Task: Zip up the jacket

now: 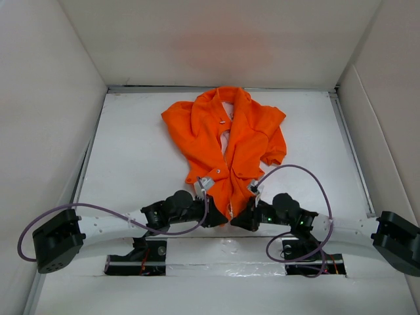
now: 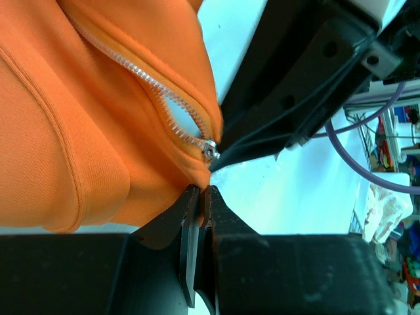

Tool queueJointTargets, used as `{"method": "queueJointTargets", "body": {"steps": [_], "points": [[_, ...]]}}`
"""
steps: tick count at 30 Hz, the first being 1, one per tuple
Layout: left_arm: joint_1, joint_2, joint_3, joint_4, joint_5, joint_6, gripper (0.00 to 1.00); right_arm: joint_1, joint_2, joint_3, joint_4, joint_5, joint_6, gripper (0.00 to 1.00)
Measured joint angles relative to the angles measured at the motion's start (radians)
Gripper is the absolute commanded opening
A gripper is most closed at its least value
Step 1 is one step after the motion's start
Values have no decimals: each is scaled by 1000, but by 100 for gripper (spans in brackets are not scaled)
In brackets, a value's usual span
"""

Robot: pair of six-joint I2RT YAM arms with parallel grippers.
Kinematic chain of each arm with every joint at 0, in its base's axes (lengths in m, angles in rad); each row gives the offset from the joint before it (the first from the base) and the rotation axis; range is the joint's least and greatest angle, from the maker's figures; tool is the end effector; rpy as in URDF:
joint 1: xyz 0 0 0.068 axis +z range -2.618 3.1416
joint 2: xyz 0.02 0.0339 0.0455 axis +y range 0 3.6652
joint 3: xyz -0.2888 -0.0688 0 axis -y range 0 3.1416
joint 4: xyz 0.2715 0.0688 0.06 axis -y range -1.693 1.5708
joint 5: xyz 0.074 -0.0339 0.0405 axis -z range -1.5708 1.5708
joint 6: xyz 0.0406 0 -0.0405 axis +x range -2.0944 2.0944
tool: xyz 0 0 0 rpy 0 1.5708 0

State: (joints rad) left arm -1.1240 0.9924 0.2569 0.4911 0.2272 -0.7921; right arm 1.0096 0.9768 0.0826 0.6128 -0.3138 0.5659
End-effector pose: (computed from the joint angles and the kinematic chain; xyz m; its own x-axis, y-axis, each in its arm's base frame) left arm 0.0842 -0.1968 0.1902 -0.7661 -0.0061 -0.6427 0.6090 0.3126 -0.7290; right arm 0.0870 0.1619 0.1474 -0.6411 -0.0616 -0.7649 -0.7337 0.3414 0.5874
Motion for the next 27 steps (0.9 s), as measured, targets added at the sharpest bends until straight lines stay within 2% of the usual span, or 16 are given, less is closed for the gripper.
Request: {"method": "queueJointTargets", "body": {"steps": [3,8,13,20,27], "points": [[0,-6,-2,0,-8,0,0,0,-14,1,-19,-12,2,0],[-2,-6,-2,-3,-31,1,0,0,-124,47,-172,-41,3,0],[-55,18,31,-10,-82,9,0,1,-223,149,-367,-71,10,0],[-128,61,60,-43,-177,16,0,-23,-136,223,-465,-144,47,0],[-159,16,60,-74,-256,7,0,-134,-134,237,-476,-279,114,0]]}}
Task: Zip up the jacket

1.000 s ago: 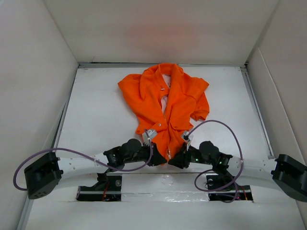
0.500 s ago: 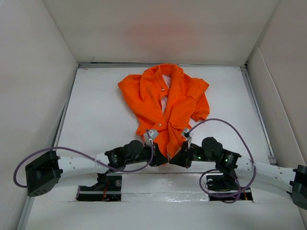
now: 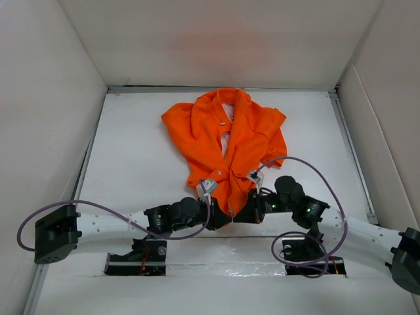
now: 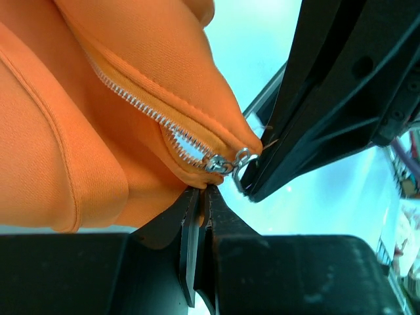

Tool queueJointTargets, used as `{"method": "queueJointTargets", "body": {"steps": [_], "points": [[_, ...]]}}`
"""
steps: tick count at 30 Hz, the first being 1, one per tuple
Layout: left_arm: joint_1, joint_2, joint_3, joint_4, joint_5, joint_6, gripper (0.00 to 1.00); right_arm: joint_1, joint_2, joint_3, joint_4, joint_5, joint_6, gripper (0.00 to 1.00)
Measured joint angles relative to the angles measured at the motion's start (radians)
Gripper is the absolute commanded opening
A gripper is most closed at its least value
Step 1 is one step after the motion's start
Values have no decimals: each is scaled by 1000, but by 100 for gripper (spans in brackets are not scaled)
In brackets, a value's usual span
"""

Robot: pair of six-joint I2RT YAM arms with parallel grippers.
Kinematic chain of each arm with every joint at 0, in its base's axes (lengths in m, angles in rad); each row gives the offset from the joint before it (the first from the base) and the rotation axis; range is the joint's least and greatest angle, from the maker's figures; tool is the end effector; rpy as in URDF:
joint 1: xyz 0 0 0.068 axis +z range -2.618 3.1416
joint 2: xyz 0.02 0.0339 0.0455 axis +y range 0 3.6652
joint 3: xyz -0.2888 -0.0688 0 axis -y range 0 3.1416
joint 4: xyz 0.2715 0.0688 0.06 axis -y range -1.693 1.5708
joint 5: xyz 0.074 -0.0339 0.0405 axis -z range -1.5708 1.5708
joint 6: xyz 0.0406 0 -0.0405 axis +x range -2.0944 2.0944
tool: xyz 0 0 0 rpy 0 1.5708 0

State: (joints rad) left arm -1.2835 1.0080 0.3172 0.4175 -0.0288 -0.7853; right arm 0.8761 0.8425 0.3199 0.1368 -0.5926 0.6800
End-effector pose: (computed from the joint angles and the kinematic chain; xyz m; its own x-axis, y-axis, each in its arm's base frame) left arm 0.0645 -0.2142 0.2001 -0.7263 -0.0360 -0.6864 0.6183 0.4021 -0.6753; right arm 0.1060 0.1626 0.2050 -0.7963 -0.1409 -0.5883 -0.6016 0.2856 0.7460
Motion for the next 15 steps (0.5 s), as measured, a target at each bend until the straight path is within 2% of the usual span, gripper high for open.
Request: {"method": "queueJointTargets", "body": {"steps": [4,8,11,15], "points": [[0,-41,0,2,-36,-4,0,-85,-70,16,-1,-69,45,0],[-10,-27,8,-2,-53,-2,0,-153,-80,17,70,-127,149,0],[-42,13,29,-9,-79,2,0,-204,-37,16,181,-159,237,0],[-77,47,48,-20,-118,8,0,-238,39,42,204,-175,254,0]]}}
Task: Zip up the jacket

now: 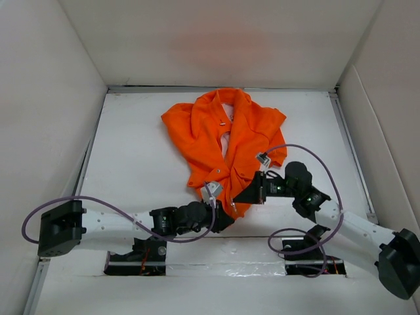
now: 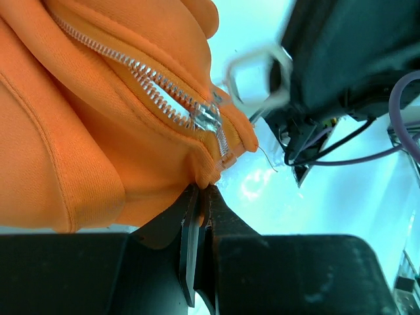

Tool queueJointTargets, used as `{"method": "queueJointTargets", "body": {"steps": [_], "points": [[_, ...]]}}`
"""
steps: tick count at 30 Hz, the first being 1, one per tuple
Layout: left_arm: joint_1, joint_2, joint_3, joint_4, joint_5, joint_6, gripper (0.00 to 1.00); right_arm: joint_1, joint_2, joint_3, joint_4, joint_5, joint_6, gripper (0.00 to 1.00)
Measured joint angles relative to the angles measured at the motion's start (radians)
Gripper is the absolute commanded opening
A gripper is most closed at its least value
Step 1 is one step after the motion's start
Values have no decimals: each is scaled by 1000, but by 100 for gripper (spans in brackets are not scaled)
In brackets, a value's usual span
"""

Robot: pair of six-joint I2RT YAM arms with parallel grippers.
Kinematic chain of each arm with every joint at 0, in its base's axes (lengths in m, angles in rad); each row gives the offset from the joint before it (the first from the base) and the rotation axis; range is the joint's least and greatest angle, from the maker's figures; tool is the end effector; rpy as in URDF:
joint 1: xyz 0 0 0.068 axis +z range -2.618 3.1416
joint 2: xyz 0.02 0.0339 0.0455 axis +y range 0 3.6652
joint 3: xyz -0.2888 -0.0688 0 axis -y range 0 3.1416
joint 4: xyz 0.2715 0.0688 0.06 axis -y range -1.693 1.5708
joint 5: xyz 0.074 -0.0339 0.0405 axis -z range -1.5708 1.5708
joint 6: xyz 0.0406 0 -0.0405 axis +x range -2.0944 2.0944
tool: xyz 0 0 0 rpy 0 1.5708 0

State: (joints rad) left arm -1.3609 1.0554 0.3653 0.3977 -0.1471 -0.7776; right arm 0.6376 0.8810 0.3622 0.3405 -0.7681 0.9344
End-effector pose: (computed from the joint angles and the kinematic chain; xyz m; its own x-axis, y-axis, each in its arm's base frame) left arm 0.0547 -0.2282 0.2053 -0.7010 -0.0400 -0.7120 0.6265 0.4425 -0.6417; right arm 0.1466 0.1437 0.2355 -0.8709 0.0747 -0.4858 -0.4663 0.1865 0.8647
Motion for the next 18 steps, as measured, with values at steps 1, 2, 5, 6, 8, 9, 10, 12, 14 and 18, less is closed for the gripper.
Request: {"method": "queueJointTargets", "body": {"steps": [1,2,5,6,8,9,10,12,14,18], "points": [[-8,1,2,-5,-14,1,0,-10,28,17,0,-2,-5,0],[-15,0,4,-10,-27,2,0,-19,60,35,5,-2,-12,0],[-33,-12,4,-25,-64,2,0,-47,155,77,32,5,-33,0],[-39,-20,4,-35,-71,2,0,-55,189,92,42,13,-43,0],[-47,-33,4,-55,-70,-2,0,-79,261,130,71,58,-73,0],[-59,-37,1,-76,-61,-5,0,-101,296,163,98,98,-88,0],[-74,-37,-4,-98,-51,-8,0,-127,329,205,124,140,-104,0],[-94,-37,-19,-137,-39,-18,0,-174,385,299,175,217,-150,0],[-105,-39,-32,-165,-29,-32,0,-214,439,393,227,277,-186,0],[-112,-70,-46,-216,-26,-60,0,-263,519,490,319,275,-233,0]]}}
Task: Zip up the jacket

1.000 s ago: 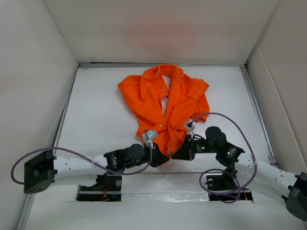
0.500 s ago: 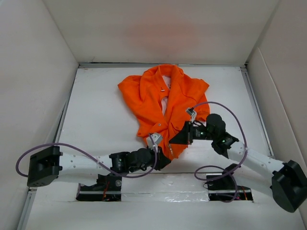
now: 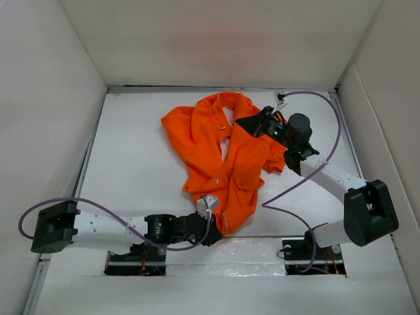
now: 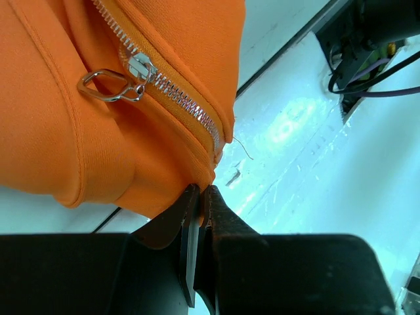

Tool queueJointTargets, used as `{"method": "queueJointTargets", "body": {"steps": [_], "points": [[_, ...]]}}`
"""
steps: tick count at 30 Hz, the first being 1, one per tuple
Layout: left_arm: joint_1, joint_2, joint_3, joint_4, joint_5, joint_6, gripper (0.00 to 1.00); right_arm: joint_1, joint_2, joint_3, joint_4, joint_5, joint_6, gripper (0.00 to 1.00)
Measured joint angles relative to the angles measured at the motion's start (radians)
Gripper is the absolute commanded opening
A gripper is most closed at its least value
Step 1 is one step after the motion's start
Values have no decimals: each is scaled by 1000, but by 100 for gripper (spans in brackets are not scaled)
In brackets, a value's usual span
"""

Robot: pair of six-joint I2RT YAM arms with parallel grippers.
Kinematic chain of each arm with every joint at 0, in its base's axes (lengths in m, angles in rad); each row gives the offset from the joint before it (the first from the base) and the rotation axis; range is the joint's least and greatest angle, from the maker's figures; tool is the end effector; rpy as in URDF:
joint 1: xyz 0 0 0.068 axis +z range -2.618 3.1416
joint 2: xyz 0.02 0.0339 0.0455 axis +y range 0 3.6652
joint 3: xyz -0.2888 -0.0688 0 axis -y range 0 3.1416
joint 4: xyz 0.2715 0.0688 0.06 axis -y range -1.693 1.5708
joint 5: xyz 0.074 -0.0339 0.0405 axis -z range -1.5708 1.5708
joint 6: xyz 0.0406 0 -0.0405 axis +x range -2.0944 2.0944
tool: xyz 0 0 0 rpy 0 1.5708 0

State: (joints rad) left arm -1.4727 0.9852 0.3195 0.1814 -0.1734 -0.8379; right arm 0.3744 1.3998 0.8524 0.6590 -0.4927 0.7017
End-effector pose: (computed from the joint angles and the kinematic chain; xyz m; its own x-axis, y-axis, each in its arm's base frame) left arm 0.0277 -0.2101 0.1806 -0.7480 0.1254 -0.6518 0.6119 0.5106 -0.6040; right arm 0.3122 0.1433 0.3202 -0.4112 0.4495 -0.7930 -0.6471 0.4687 0.6013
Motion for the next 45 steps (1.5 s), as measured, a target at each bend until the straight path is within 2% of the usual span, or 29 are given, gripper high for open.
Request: {"method": "queueJointTargets", "body": {"steps": [3,6,7,11,14,15,18,21,24,27,29,31,32,33,34,35,36,37,39,40,44,45], "points": [[0,-42,-3,-17,-8,-19,0,20,-23,-38,-20,-43,-72,0],[0,-68,-24,-18,-19,-57,1,94,-131,-148,-123,-83,-181,0],[0,-71,-32,-24,-26,-77,21,121,-169,-183,-157,-90,-210,0],[-1,-100,-55,-89,-64,-128,64,227,-290,-310,-282,-91,-314,0],[-1,-180,-56,-141,-130,-171,74,259,-319,-388,-323,-52,-349,21],[-1,-212,-56,-153,-165,-187,74,261,-315,-409,-332,-33,-358,38],[11,-293,-53,-188,-270,-238,74,261,-279,-443,-381,66,-365,64],[122,-298,-24,-225,-321,-283,71,261,-290,-452,-440,183,-367,78],[354,-234,9,-206,-267,-265,69,262,-353,-452,-505,303,-370,89],[566,-116,31,-151,-146,-206,69,262,-390,-451,-547,393,-375,93],[654,-14,39,-109,-67,-155,75,262,-365,-451,-550,420,-377,94],[702,78,52,-88,-23,-124,75,262,-312,-451,-550,423,-374,93],[718,130,67,-71,4,-102,72,262,-283,-452,-544,422,-372,92],[739,182,85,-49,32,-83,66,262,-254,-454,-531,421,-369,80],[760,232,109,-22,55,-67,56,262,-233,-459,-513,419,-367,67],[776,275,132,7,73,-55,23,262,-219,-465,-490,416,-363,54],[794,328,161,43,91,-37,9,259,-213,-474,-463,412,-349,30],[809,370,183,71,101,-26,0,257,-213,-485,-444,407,-342,18],[834,449,248,104,116,5,0,265,-221,-520,-406,396,-304,4],[848,484,286,117,118,21,0,270,-229,-537,-390,391,-288,0],[908,623,521,114,127,80,0,311,-273,-589,-340,362,-210,0],[916,652,582,114,129,95,3,327,-283,-597,-334,346,-184,0]]}}
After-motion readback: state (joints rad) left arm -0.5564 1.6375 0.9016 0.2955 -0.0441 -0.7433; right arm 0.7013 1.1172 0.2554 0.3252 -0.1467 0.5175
